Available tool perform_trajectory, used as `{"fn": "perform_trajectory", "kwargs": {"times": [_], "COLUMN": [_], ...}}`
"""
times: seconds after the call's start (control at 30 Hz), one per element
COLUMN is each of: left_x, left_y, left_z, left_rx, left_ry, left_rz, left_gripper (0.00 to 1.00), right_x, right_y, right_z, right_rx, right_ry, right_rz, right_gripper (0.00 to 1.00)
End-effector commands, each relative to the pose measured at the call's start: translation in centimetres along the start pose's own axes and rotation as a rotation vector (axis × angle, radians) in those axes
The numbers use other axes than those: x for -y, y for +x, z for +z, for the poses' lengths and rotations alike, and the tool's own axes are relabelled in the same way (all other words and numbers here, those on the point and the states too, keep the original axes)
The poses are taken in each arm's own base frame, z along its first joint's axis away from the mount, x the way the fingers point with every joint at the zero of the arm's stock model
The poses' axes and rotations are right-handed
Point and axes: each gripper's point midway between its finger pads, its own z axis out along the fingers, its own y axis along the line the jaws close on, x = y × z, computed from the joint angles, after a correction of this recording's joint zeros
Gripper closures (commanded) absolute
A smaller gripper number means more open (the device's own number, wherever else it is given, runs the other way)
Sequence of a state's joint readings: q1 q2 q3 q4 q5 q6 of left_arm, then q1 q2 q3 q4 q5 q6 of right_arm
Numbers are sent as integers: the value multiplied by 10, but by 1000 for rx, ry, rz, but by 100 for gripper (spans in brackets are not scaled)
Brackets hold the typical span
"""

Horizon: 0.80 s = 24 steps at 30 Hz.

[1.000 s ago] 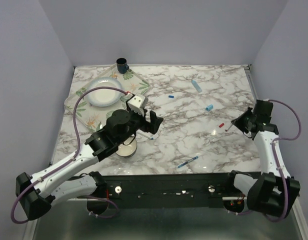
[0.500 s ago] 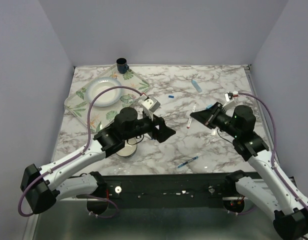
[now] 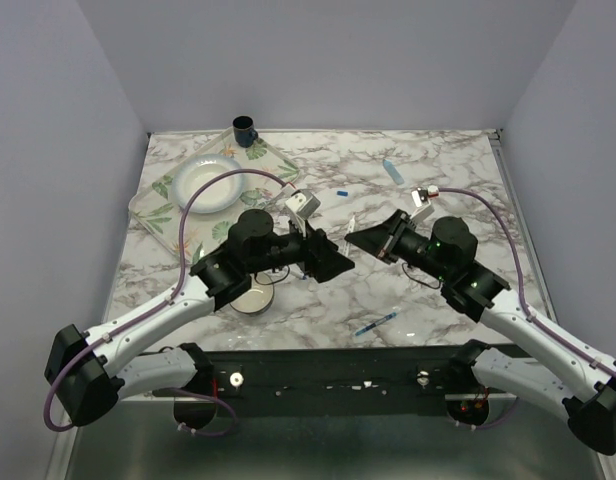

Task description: Insert the pens into the pen caps

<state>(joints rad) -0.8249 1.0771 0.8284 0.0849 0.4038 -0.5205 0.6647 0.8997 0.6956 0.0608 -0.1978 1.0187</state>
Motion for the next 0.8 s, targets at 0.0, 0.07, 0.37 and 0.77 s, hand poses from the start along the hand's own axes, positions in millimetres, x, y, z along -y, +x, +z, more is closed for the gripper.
{"fn": "perform_trajectory", "kwargs": {"times": [0.0, 0.07, 0.37, 0.77], "left_x": [16, 19, 26, 6], "left_y": [-21, -21, -19, -20], "left_z": [-7, -6, -2, 0], "left_rx": [47, 46, 18, 14], "left_ry": [67, 86, 170, 114], "left_rz": [10, 7, -44, -82], "left_gripper": [22, 27, 56, 100], "right_x": [-20, -24, -28, -20], "right_y": [-18, -19, -8, -10], "right_z": [0, -2, 3, -14], "right_rx": [97, 106, 94, 107], "right_ry": [-44, -58, -80, 6], "right_rz": [-6, -12, -40, -88], "right_gripper": [99, 99, 99, 31]}}
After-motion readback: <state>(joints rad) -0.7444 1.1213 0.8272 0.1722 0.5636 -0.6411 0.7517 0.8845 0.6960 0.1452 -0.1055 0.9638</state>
